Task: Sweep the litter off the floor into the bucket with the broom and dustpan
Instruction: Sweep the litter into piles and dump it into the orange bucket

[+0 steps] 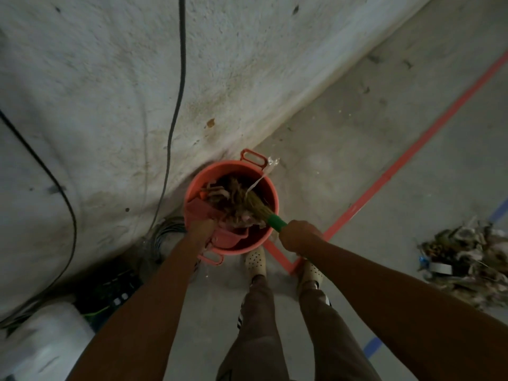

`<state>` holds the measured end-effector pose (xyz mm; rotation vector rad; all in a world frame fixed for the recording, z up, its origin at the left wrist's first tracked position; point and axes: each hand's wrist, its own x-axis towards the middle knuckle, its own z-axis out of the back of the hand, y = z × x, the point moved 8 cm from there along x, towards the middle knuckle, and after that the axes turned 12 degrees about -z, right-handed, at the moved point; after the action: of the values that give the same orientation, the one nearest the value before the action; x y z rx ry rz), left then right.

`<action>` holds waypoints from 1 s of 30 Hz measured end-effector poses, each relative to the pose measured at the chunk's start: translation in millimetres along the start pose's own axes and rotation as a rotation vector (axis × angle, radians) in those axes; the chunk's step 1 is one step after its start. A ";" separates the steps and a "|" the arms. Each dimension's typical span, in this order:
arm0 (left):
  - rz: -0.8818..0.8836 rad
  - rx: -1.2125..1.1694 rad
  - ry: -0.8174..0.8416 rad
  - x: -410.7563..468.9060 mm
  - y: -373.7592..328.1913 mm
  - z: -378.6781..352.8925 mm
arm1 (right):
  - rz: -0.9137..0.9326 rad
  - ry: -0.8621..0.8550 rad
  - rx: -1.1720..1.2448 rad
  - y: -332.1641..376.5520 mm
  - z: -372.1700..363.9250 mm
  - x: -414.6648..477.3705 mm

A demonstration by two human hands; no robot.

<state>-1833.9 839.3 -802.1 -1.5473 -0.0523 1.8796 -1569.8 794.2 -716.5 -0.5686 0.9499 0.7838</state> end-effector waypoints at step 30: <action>-0.164 0.055 -0.126 -103.8 -32.1 -3.8 | 0.234 -0.085 0.001 -40.8 6.2 -101.0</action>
<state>-1810.1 807.7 -700.8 -1.3449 -0.1776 1.8303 -1569.8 740.6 -621.5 -0.4236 0.9481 1.0088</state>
